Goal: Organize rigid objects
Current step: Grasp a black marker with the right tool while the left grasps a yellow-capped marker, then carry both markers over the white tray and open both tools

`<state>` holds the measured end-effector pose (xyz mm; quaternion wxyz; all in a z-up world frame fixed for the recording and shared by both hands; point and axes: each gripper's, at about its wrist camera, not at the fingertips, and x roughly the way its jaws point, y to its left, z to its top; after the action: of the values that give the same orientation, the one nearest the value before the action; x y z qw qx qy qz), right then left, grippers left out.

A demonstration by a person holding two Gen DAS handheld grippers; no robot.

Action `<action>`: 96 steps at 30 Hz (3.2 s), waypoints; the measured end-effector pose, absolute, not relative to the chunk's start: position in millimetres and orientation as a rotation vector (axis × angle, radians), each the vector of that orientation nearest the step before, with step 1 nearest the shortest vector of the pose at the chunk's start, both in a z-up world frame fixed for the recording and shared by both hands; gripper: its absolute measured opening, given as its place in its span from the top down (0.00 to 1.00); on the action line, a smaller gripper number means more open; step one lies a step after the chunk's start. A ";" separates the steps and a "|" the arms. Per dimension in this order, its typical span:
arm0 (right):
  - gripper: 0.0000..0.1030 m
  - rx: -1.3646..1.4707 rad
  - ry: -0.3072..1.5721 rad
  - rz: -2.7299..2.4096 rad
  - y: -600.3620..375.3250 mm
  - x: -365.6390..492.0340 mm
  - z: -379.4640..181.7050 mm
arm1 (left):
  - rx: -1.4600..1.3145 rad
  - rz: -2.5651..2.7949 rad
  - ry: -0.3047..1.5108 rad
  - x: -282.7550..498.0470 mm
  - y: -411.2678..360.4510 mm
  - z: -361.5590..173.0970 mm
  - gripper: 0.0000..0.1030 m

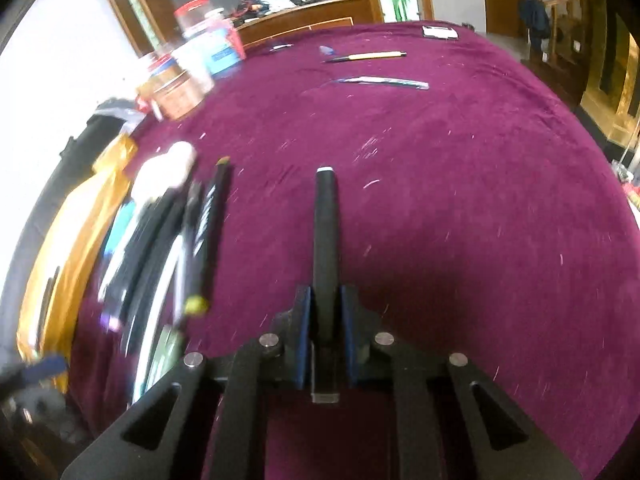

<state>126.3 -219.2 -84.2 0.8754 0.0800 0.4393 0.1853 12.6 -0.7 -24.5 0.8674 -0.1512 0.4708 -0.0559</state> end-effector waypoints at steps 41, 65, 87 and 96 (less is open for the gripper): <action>0.87 0.234 0.831 0.408 -224.1 107.7 -92.4 | -0.252 -0.132 1.075 150.0 -47.8 -17.6 0.88; 0.87 0.356 0.679 0.859 -95.2 52.2 -13.5 | -0.539 0.184 0.763 -43.4 161.4 29.6 0.88; 0.87 -0.015 0.867 0.864 91.3 63.9 -40.1 | -0.498 0.385 0.951 -52.1 259.4 -30.8 0.88; 0.87 -0.139 0.857 0.813 107.1 58.9 -44.4 | -0.482 0.402 0.974 -49.3 264.1 -38.4 0.87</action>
<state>58.9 107.1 -44.4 0.8284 -0.0655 0.4036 0.3828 -49.3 264.1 -38.4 0.8369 -0.2277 0.4601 0.1900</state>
